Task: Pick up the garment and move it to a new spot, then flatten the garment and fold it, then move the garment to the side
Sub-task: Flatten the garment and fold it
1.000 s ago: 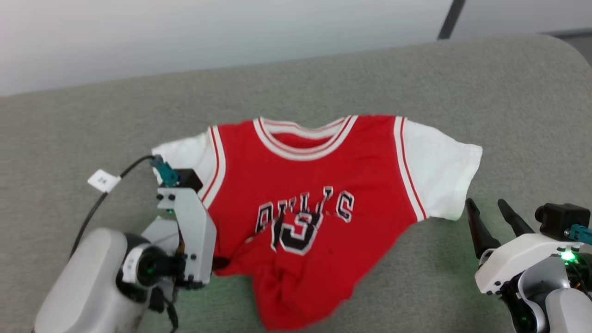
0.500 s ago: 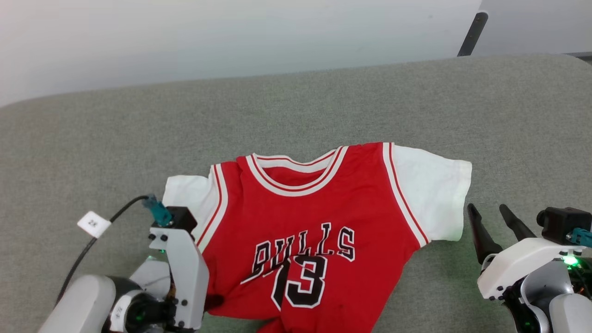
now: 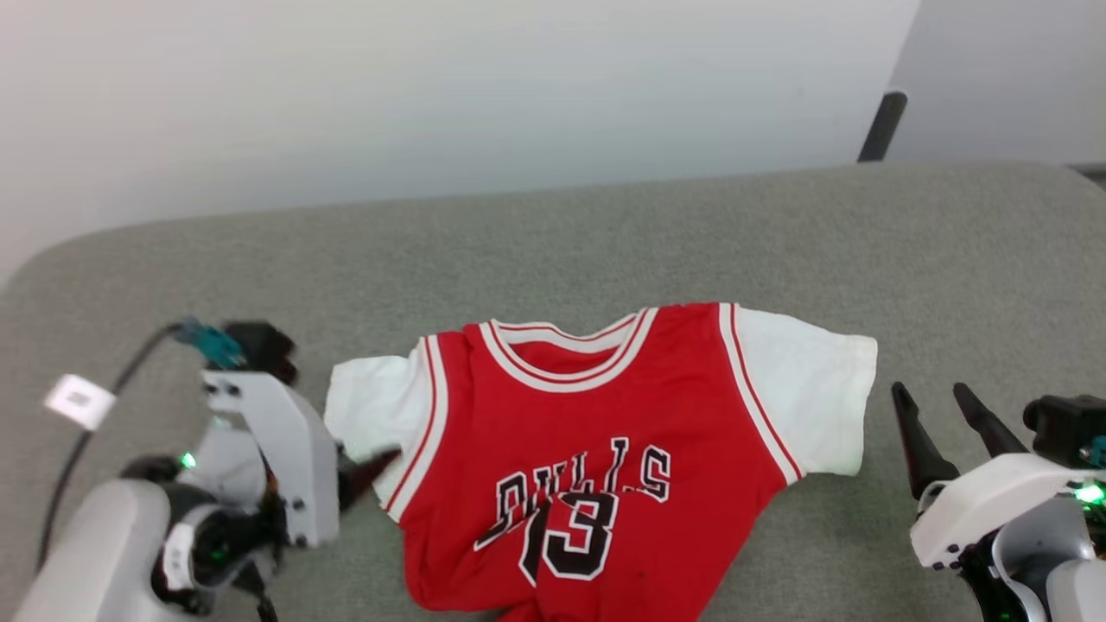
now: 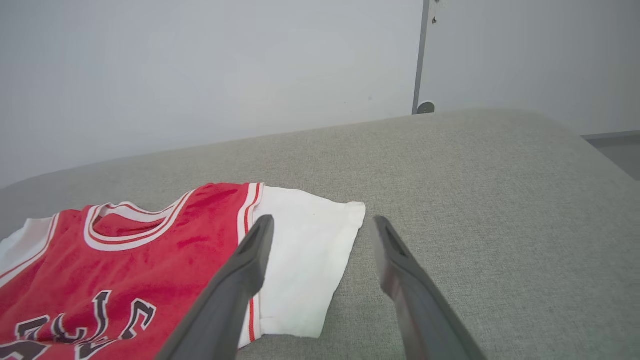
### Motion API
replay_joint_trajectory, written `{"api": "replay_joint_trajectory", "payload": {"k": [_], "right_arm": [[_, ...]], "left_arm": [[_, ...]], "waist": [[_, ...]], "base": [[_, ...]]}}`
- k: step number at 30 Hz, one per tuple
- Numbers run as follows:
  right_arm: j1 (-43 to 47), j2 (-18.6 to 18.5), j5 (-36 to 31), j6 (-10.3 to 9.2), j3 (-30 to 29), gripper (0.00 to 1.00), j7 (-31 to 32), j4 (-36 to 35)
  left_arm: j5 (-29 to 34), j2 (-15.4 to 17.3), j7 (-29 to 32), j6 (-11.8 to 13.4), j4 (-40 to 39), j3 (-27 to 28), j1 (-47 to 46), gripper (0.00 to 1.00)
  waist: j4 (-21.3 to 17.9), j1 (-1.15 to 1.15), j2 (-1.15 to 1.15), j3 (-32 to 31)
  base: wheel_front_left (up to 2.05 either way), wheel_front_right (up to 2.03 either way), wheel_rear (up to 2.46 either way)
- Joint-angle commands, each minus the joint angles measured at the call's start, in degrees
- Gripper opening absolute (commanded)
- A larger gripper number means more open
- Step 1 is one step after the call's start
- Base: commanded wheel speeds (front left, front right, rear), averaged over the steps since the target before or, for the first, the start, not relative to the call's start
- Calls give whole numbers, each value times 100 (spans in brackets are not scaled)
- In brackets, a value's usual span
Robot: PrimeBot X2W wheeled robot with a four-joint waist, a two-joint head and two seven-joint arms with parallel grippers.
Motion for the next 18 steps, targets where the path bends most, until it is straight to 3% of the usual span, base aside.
{"api": "replay_joint_trajectory", "payload": {"k": [1, 9, 18], "right_arm": [[91, -46, 26, -6, -7, 100, -57, -67], [159, -101, -106, -6, 73, 100, -505, -528], [-121, -59, -59, -6, 154, 100, -504, -631]], "left_arm": [[69, -41, -268, -75, 97, 82, -77, 100], [456, -178, -1345, -424, 783, 139, -626, 100], [635, -91, -1017, -577, 1987, -135, -1447, 100]], "waist": [[141, 0, 0, -161], [214, 0, 0, -134], [-139, 0, 0, 511]], "base": [[0, 0, 0], [0, 0, 0], [0, 0, 0]]}}
